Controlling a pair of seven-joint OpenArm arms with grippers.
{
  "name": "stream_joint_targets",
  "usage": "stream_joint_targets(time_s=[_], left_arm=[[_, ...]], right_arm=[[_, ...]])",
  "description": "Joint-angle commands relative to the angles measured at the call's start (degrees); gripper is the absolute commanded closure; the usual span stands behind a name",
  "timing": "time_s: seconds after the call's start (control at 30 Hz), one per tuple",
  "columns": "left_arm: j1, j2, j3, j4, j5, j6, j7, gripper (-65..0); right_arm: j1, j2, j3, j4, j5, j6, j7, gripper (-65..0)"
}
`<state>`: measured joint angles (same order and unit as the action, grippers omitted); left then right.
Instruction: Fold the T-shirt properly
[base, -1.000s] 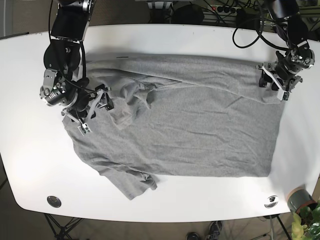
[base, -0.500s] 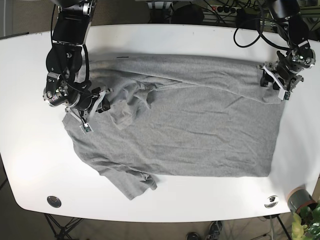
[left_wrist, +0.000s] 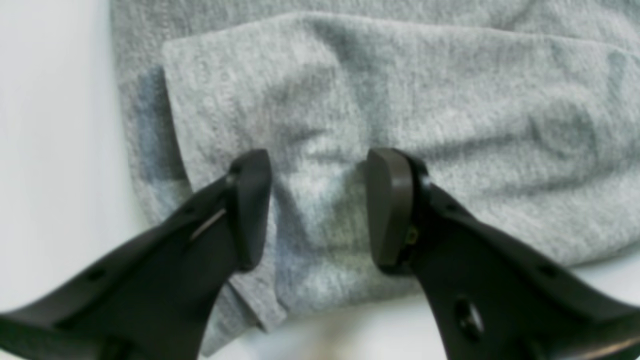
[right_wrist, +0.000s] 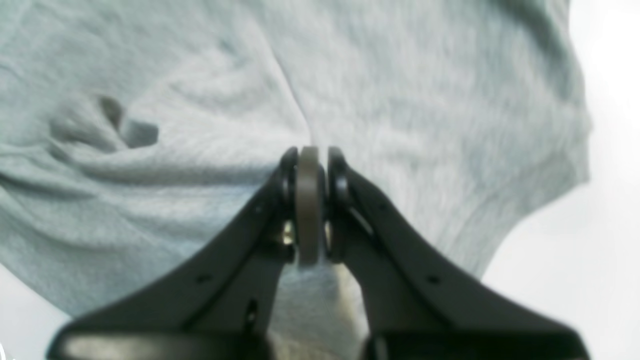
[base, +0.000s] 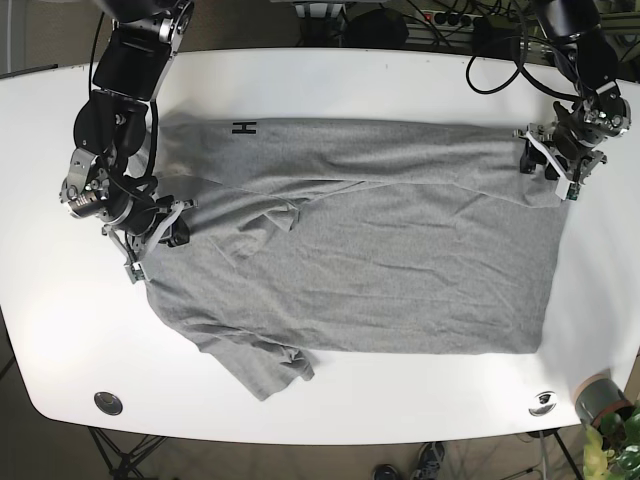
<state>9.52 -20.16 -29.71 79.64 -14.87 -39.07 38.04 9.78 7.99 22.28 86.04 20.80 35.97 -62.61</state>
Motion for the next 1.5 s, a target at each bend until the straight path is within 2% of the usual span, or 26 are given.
stream_joint_targets(time_s=[0.0,0.07,0.13,0.3,0.37,0.43,0.63,0.83,1.07,1.23,1.33,1.47], left_arm=[[-0.33,-1.16,-0.40,0.67,-0.29,-0.01,-0.46,-27.5],[-0.33,-1.16,-0.40,0.67,-0.29,-0.01,-0.46,-27.5],[-0.33,-1.16,-0.40,0.67,-0.29,-0.01,-0.46,-27.6],[-0.51,-1.16,-0.75,0.85,-0.82,-0.01,-0.37,-27.9],[-1.74,-0.80,-2.68,1.20,-0.91,-0.01,0.07,-27.9],[-3.58,-0.63,-5.32,1.11,-2.40,-0.01,0.16,-27.9],[-3.85,-0.98,-6.46,1.29,-6.36,-0.01,0.16,-27.9],[-4.02,-1.16,-6.64,1.20,-6.45,0.26,-0.28,-27.9],[-3.67,-1.16,-6.73,1.11,-6.45,0.26,-0.28,-27.9],[-3.67,-1.16,-6.73,0.94,-6.36,0.34,-0.37,-27.9],[-3.58,-1.24,-6.73,1.11,-6.36,0.34,-0.37,-27.9],[-3.58,-2.12,-6.81,0.85,-6.36,0.34,-0.37,-27.9]], right_arm=[[1.78,1.20,0.18,0.77,0.61,-0.05,1.38,-2.7],[1.78,1.29,0.27,0.77,0.52,-0.14,1.38,-3.6],[1.96,1.29,0.27,0.77,0.52,-0.23,1.38,-8.7],[1.52,1.46,0.35,2.44,0.87,-0.23,1.11,-29.8],[0.20,1.90,0.62,4.73,0.87,-0.23,1.03,-35.2],[-2.44,1.90,1.94,9.21,1.05,-0.23,1.03,-37.9],[-9.56,1.90,6.51,16.69,0.61,-0.23,0.94,-37.9],[-16.42,1.81,10.99,17.48,1.14,0.03,0.94,-37.9],[-20.73,1.81,12.93,17.04,1.14,0.21,1.29,-37.9],[-20.90,1.81,13.45,12.29,0.79,0.21,1.82,-37.9],[-20.90,1.99,13.37,8.33,1.14,0.21,5.07,-37.9],[-20.90,1.90,13.10,5.26,1.14,0.30,6.39,-37.9]])
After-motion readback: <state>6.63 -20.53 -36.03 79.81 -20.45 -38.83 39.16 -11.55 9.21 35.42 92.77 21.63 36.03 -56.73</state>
